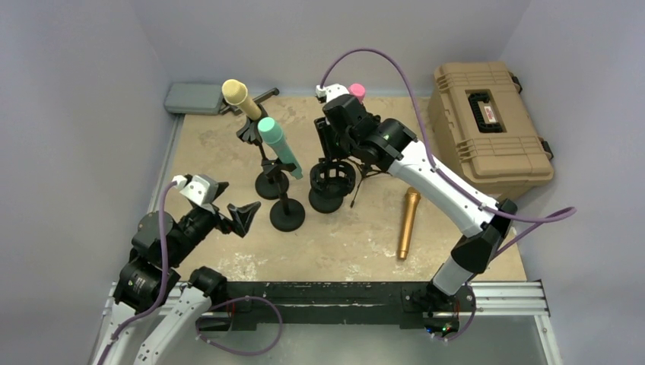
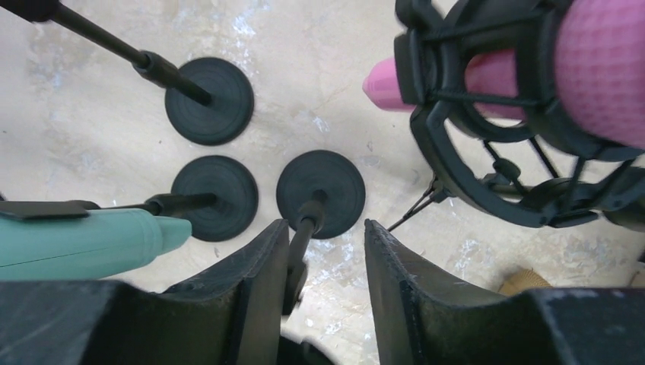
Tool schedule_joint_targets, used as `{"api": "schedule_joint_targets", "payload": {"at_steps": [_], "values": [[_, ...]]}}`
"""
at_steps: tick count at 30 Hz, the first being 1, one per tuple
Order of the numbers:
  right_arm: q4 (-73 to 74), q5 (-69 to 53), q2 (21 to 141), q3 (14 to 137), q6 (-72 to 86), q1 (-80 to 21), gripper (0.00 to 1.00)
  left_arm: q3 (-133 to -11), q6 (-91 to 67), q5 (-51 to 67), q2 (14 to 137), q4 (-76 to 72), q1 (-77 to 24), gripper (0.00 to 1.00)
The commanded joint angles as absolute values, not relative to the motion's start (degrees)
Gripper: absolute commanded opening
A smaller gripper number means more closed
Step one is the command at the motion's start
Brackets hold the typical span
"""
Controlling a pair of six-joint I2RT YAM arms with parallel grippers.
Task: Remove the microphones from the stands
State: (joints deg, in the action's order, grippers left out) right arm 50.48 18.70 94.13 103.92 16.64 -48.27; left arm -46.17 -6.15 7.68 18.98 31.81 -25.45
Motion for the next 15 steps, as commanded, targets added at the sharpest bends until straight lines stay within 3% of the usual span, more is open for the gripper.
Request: {"api": "schedule_joint_targets", "payload": {"at_steps": [1,9,15], "values": [[52.1,20.4,93.2,110.3,15.3,-48.5,0.42,-46.1,-4.5,6.2,17.8,31.1,-25.1,0.97],[50.5,15.1,89.7,108.5,19.0,-47.6,0.6,-46.1,-4.4,7.0,16.9,31.2,-25.1,0.98],[41.8,-1.4,83.0,99.7,24.0,-40.7,0.61,-45.7,-4.0,8.3,16.1,30.9,-25.1,0.98]]}}
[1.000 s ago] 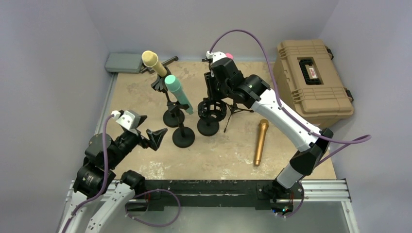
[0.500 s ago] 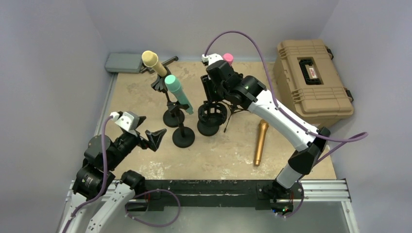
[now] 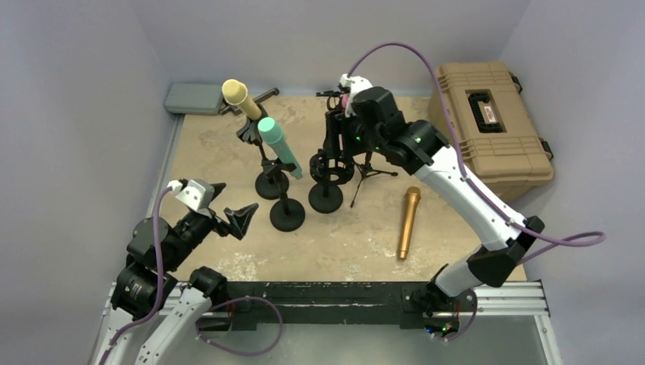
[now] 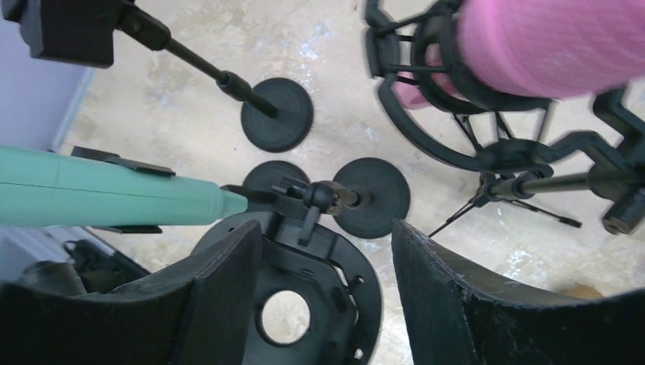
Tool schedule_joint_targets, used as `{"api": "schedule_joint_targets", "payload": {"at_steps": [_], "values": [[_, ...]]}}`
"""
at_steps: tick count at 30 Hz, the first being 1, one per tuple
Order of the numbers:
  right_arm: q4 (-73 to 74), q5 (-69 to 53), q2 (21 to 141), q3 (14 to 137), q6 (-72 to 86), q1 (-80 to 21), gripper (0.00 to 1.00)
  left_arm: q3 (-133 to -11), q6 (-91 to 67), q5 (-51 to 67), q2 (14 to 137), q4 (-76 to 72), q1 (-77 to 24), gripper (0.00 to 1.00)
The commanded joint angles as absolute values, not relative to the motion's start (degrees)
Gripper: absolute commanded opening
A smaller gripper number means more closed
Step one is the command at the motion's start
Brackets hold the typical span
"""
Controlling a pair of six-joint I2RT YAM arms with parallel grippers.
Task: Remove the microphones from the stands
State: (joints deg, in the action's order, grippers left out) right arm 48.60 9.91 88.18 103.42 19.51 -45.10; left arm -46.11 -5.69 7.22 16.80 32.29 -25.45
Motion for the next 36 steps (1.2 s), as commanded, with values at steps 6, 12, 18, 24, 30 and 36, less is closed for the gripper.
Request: {"api": "schedule_joint_targets", "payload": {"at_steps": [6,12,18,24,30,36], "values": [[37.5,-11.8,82.4,95.7,26.5,-35.6,0.53,-45.7,-3.9,9.6,16.0,30.8,-25.1,0.97],[35.5,-15.6,84.2,94.4,27.0,-34.3,0.38,-45.6,-3.8,9.8,15.9,30.9,-25.1,0.96],[34.9,-13.6,85.2,92.4,27.2,-34.3,0.36,-45.9,-3.8,9.8,16.7,31.5,-25.1,0.96],[33.8,-11.1,85.1,89.9,27.2,-34.4,0.3,-45.8,-3.5,9.5,16.4,31.6,-25.1,0.95],[32.6,-10.7,85.0,87.5,27.0,-34.4,0.27,-46.0,-3.4,9.8,16.8,31.8,-25.1,0.95],[32.3,-9.6,84.8,85.3,25.7,-34.6,0.24,-45.8,-3.4,9.8,16.6,31.9,-25.1,0.95]]}}
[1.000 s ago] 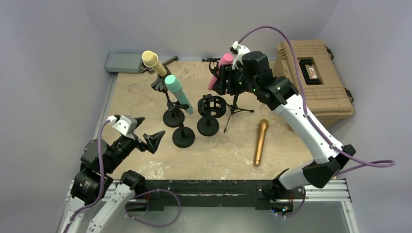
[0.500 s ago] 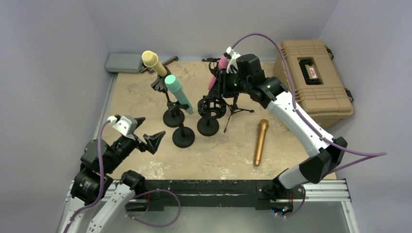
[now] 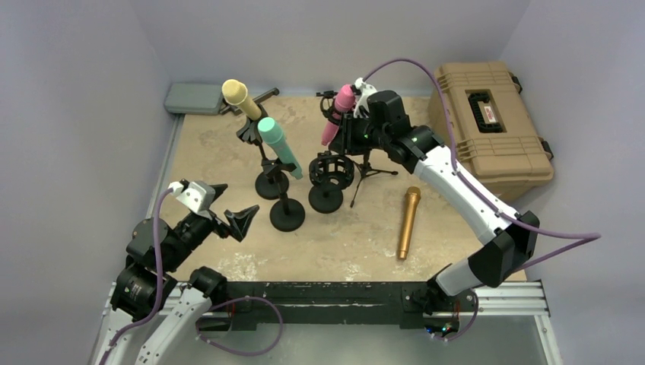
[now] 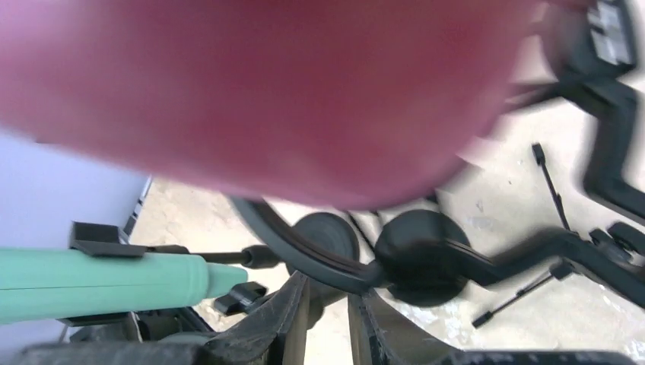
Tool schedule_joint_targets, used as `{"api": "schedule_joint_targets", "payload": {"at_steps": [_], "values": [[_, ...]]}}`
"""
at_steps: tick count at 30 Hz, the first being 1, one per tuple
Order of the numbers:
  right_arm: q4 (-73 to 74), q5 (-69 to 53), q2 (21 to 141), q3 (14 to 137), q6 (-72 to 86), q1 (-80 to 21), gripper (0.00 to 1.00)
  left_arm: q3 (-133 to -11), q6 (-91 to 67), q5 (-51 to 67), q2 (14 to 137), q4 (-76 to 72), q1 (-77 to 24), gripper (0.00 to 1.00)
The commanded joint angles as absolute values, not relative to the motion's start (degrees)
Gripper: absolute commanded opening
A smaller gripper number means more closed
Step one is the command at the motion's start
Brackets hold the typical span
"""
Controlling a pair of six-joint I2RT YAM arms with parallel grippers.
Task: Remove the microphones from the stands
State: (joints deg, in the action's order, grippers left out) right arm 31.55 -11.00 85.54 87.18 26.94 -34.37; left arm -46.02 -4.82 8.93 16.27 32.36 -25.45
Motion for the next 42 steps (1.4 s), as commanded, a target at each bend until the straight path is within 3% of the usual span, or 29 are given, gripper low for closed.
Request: {"api": "schedule_joint_targets", "payload": {"at_steps": [1,20,27,42], "values": [[32.3,-9.3,84.8,85.0,25.3,-34.7,0.24,-45.9,-3.4,9.8,16.6,31.9,-25.1,0.95],[34.1,-3.4,79.6,90.4,26.4,-35.2,0.31,-45.9,-3.3,10.2,17.1,32.0,-25.1,0.95],[28.9,-6.9,74.2,83.3,31.7,-34.9,0.4,-46.0,-3.3,10.4,17.2,32.1,-25.1,0.95],[18.6,-14.3,72.7,72.1,29.0,-32.3,0.41,-45.9,-3.1,10.9,17.1,32.1,-25.1,0.95]]}}
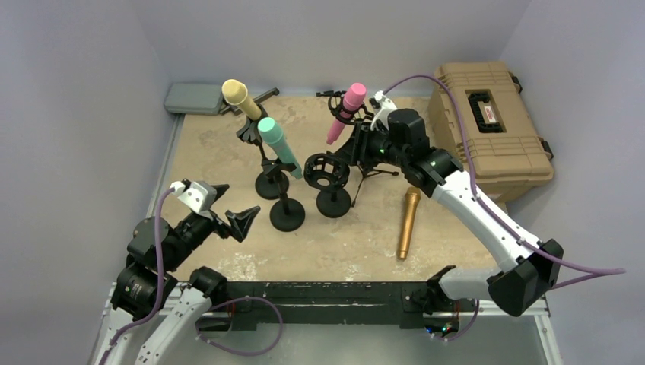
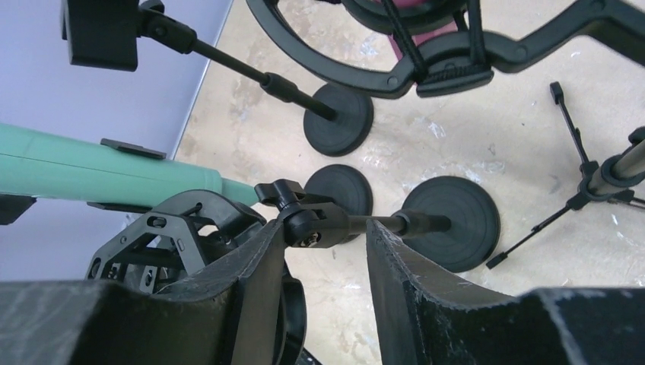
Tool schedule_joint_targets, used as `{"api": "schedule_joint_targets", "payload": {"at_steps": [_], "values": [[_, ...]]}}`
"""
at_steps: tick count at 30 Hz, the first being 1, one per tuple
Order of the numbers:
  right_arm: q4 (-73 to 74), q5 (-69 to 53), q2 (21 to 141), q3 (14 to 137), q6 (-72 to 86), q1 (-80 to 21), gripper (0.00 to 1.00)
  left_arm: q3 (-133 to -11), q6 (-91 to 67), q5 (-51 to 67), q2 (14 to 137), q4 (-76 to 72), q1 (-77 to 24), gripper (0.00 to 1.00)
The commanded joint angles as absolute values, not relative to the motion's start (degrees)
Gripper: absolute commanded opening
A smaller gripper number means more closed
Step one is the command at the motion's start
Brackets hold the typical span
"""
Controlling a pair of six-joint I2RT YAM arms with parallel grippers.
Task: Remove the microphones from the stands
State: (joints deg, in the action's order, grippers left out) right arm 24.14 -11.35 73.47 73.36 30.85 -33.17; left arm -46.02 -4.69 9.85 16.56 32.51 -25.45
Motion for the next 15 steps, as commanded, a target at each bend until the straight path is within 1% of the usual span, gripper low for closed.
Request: {"api": "schedule_joint_targets", "payload": {"at_steps": [1,9,15], "values": [[18.3,-14.6,72.9,71.5,28.8,-32.1,0.4,-45.9,-3.0,10.8,17.1,32.1,-25.1,0.95],[18.3,-11.4,71.8,68.7,27.5,-31.8,0.37,-45.9,-3.0,10.8,17.1,32.1,-25.1,0.95],[18.9,-9.0,70.0,62.8,25.5,-31.9,0.37,-46.0,-2.9,10.8,17.2,32.2,-25.1,0.95]]}}
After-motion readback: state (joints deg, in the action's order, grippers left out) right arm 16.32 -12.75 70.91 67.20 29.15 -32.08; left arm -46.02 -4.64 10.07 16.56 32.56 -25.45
